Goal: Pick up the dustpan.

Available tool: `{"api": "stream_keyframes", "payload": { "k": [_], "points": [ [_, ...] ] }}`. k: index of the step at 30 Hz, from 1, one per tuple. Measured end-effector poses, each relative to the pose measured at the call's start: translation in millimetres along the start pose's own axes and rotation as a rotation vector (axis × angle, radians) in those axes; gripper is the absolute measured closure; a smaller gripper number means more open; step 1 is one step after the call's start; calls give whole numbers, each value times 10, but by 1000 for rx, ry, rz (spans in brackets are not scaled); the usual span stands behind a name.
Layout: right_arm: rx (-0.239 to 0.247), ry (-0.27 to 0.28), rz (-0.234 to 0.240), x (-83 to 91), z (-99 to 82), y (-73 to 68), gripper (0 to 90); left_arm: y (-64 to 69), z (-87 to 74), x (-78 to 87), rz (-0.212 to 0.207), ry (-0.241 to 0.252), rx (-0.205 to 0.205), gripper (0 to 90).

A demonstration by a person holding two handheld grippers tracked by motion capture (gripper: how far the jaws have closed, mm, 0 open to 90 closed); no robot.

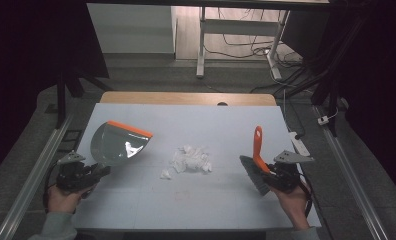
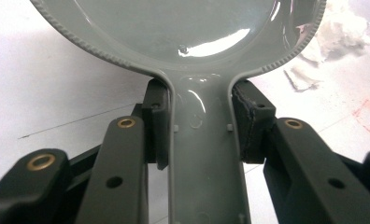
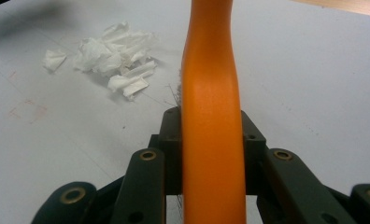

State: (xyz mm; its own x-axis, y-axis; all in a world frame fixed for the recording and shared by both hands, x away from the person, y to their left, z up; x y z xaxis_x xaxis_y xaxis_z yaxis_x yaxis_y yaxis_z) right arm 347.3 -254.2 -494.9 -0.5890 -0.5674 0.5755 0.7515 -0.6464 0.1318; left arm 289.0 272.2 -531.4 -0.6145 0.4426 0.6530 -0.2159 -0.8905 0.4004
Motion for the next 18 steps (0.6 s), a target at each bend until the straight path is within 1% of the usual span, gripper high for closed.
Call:
{"api": "stream_keyframes", "payload": {
  "k": [9, 13, 15, 16, 18],
  "points": [
    [1, 5, -10, 13, 11, 11, 704, 24, 19, 50, -23, 6, -35, 618],
    [-6, 13, -9, 24, 24, 19, 704, 15, 41, 93, -33, 7, -59, 618],
    [-14, 22, -9, 29, 34, 27, 704, 25, 44, 133, -50, 10, -67, 618],
    [-27, 28, -7, 25, 44, 31, 704, 37, 43, 152, -56, 16, -70, 617],
    [-31, 29, -7, 18, 50, 36, 704, 62, 36, 180, -69, 19, -76, 618]
  ]
}}
Point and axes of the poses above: each handheld gripper's, and its own axes: x roughly backward along the jaws, z roughly out of its top, y roughly to its right, the point moved 6 cm from there along -x, roughly forward along the jaws, and after that the axes turned 13 degrees about x, right-handed, at the moved point
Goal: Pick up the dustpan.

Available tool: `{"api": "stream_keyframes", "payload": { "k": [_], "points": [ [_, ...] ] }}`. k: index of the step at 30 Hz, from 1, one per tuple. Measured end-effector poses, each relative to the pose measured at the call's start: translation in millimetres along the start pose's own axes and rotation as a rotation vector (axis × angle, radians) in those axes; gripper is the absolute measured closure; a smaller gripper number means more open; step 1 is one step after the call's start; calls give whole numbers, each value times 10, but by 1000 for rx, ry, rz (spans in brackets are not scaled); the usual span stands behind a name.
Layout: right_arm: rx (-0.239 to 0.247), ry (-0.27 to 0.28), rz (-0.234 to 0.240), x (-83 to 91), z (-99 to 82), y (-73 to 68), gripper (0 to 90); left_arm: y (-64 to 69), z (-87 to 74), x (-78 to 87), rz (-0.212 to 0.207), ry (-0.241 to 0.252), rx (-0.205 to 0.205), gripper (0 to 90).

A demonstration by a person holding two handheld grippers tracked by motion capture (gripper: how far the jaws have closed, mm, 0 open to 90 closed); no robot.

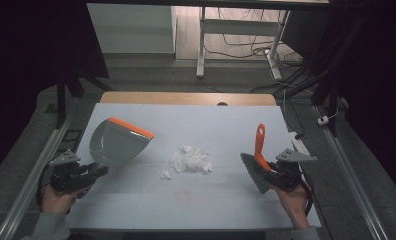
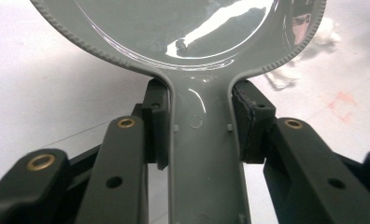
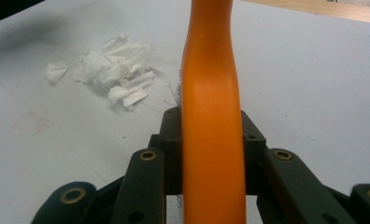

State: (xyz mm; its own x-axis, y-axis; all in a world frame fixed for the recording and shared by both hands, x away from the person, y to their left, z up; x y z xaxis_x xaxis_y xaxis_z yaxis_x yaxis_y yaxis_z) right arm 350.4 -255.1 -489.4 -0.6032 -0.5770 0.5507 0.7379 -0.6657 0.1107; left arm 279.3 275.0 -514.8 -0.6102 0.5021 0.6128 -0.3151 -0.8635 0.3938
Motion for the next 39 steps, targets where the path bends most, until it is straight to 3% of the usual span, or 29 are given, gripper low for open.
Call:
{"api": "stream_keyframes", "payload": {
  "k": [9, 15, 23, 39],
  "points": [
    [-4, 1, -5, -50, 58, 15, 704, 158, 4, -27, -48, -37, -75, 618],
    [14, 10, 3, -92, 142, -16, 704, 183, -14, -26, -46, -68, -104, 617],
    [11, 25, 7, -149, 241, -10, 705, 211, -28, -5, -85, -88, -149, 617],
    [6, 50, 0, -238, 405, 26, 704, 254, -79, -68, -101, -148, -184, 617]
  ]
}}
Point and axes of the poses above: each handheld gripper's, and its own axes: x roughly backward along the jaws, z roughly out of its top, y roughly to its right, the point moved 6 cm from there along -x, roughly forward along the jaws, and after that the axes turned 13 degrees about x, right-handed, at the moved point
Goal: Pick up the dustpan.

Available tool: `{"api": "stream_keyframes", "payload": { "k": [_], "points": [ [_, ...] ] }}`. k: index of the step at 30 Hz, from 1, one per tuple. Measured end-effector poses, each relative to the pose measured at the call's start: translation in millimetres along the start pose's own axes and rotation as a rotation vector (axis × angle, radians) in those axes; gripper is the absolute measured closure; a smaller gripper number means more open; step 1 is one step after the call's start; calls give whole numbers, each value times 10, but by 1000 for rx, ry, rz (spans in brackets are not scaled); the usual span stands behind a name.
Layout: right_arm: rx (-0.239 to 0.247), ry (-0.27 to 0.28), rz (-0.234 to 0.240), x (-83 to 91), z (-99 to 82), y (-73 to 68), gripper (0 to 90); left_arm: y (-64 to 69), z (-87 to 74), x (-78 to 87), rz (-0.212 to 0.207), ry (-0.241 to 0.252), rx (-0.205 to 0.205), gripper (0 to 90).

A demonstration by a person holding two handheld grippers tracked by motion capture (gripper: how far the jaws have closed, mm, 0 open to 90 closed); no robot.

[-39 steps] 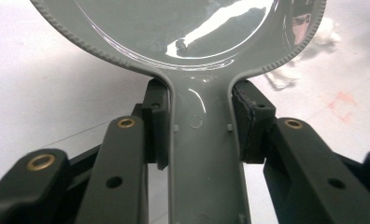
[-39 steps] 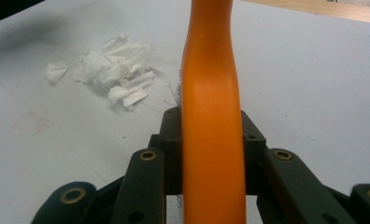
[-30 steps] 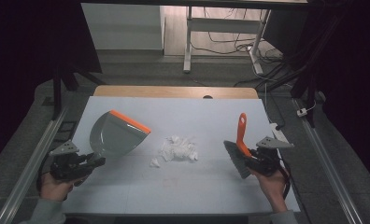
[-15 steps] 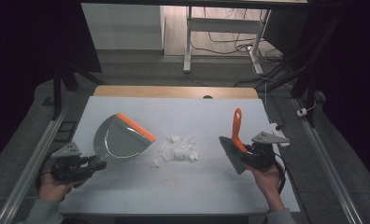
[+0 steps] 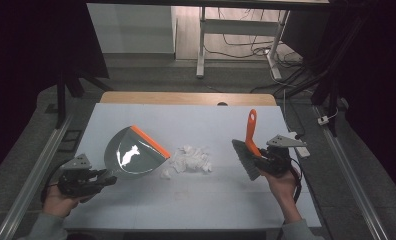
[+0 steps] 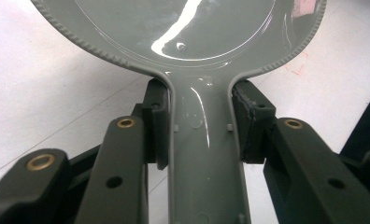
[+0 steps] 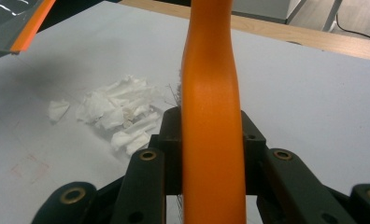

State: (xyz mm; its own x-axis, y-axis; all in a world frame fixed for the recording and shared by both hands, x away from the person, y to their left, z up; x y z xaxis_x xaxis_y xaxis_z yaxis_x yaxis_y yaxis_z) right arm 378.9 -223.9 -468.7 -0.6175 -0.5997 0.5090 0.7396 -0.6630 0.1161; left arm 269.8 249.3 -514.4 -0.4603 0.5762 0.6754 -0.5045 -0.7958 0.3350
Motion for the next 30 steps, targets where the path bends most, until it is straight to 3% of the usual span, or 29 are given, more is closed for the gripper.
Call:
{"api": "stream_keyframes", "payload": {
  "k": [23, 30],
  "points": [
    [23, 22, 10, -282, 259, -7, 705, 43, -86, -81, -48, -83, -43, 617],
    [26, 22, 15, -365, 309, -14, 705, 53, -137, -90, -65, -109, -34, 617]
  ]
}}
Point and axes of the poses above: each handheld gripper's, and its own axes: x roughly backward along the jaws, z roughly out of its top, y roughly to its right, the point moved 6 cm from there along -x, roughly forward along the jaws, and after that the axes turned 13 degrees about x, right-handed, at the moved point
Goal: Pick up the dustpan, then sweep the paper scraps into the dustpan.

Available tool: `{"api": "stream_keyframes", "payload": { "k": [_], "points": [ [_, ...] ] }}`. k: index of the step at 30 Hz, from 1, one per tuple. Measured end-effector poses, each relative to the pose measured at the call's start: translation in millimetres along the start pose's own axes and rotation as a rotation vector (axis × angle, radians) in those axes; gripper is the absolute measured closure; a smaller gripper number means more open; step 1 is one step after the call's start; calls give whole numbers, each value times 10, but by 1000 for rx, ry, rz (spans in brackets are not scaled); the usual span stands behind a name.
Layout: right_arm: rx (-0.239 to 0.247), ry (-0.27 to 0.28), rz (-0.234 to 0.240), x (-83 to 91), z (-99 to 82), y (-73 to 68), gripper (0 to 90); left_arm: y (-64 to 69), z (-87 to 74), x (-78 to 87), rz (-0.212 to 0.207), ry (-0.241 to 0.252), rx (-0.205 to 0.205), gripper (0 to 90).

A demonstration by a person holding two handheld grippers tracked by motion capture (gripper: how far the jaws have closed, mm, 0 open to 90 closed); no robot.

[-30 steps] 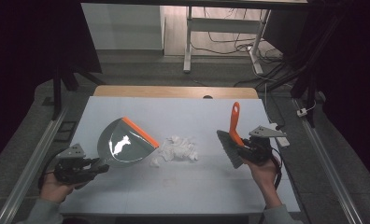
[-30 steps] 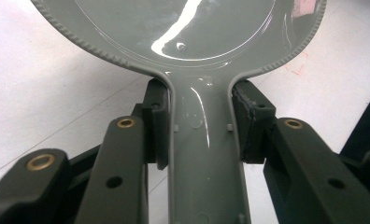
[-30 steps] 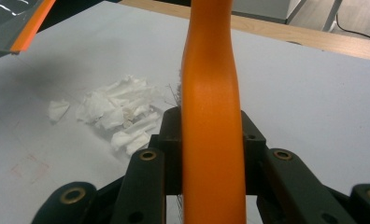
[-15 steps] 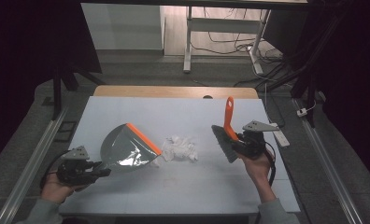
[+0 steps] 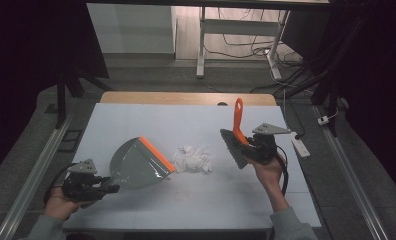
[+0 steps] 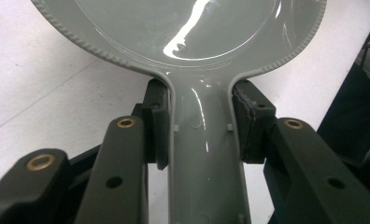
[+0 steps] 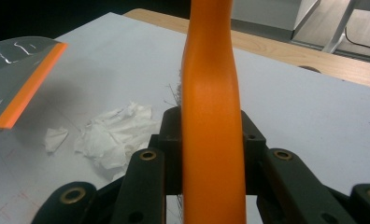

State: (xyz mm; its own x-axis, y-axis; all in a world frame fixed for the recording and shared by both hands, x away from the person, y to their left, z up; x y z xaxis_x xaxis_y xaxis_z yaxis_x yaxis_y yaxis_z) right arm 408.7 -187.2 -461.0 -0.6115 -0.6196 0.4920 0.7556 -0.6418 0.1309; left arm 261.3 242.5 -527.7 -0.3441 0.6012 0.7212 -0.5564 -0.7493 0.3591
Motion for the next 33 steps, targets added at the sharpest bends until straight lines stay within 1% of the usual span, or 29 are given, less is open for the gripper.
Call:
{"api": "stream_keyframes", "payload": {
  "k": [4, 8, 11, 16, 20, 22, 28, 33],
  "points": [
    [-4, -3, 5, -62, 18, 6, 705, 16, -21, -18, -5, -7, -6, 617],
    [-1, -6, 5, -90, 25, 9, 704, 39, -39, -27, -17, -20, -25, 617],
    [-3, -5, 7, -110, 32, 9, 705, 45, -51, -18, -17, -24, -20, 617],
    [-2, -9, 7, -144, 38, 5, 705, 42, -76, 10, -19, -32, -32, 617],
    [1, -14, 8, -173, 48, 0, 704, 39, -102, 37, -27, -45, -42, 617],
    [2, -16, 10, -188, 52, -5, 704, 42, -122, 39, -36, -52, -39, 617],
    [7, -26, 15, -250, 56, -27, 704, 19, -182, 12, -24, -74, -37, 617],
    [11, -34, 22, -317, 66, -51, 704, 12, -228, -24, -14, -104, -52, 617]
  ]
}}
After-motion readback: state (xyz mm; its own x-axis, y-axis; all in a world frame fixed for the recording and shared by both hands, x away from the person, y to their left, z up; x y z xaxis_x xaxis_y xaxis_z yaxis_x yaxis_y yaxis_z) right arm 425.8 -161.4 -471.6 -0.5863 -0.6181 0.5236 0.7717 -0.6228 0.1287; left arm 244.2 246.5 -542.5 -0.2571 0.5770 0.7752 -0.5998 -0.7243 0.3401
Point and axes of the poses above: each handheld gripper's, and its own axes: x roughly backward along the jaws, z roughly out of its top, y roughly to its right, the point moved 6 cm from there along -x, roughly forward along the jaws, and after that the axes turned 13 degrees about x, right-handed, at the moved point
